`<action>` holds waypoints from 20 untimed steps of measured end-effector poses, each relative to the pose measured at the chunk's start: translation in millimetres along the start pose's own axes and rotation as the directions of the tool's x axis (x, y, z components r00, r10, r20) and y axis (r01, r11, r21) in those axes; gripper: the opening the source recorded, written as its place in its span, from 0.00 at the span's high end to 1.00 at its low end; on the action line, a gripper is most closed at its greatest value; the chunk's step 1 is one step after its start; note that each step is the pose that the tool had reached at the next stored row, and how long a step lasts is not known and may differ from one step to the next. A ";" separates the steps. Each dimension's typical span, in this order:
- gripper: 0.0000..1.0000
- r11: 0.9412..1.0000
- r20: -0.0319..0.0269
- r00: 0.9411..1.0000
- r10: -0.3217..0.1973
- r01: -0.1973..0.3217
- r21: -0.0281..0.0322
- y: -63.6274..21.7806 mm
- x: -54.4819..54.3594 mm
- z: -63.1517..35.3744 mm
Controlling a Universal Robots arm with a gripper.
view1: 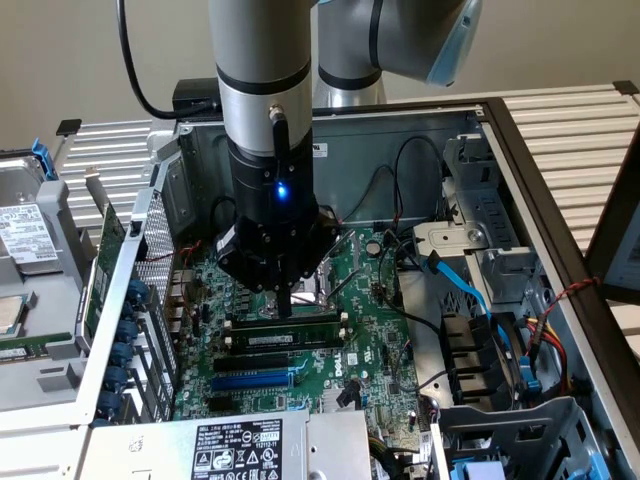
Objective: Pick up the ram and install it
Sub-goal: 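Press down the ram until it locks into place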
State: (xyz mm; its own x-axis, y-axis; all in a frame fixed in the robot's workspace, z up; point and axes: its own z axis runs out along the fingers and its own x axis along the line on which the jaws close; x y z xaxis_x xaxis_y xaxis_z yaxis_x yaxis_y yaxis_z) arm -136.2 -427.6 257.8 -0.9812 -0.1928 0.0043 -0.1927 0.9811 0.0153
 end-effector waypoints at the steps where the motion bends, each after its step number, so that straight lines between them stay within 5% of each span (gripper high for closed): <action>1: 0.90 1.000 0.000 1.000 0.000 0.000 0.000 0.7 0.9 0.4; 10: 0.90 1.000 -0.027 1.000 0.005 -0.005 0.001 10.2 17.9 8.2; 20: 0.90 0.999 -0.038 0.998 0.046 -0.046 0.000 14.5 23.7 18.7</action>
State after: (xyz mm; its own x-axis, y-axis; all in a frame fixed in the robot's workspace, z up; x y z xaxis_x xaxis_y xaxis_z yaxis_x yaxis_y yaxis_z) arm -162.3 -417.7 239.4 -0.9880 -0.1480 0.0432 -0.1475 0.9890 0.0153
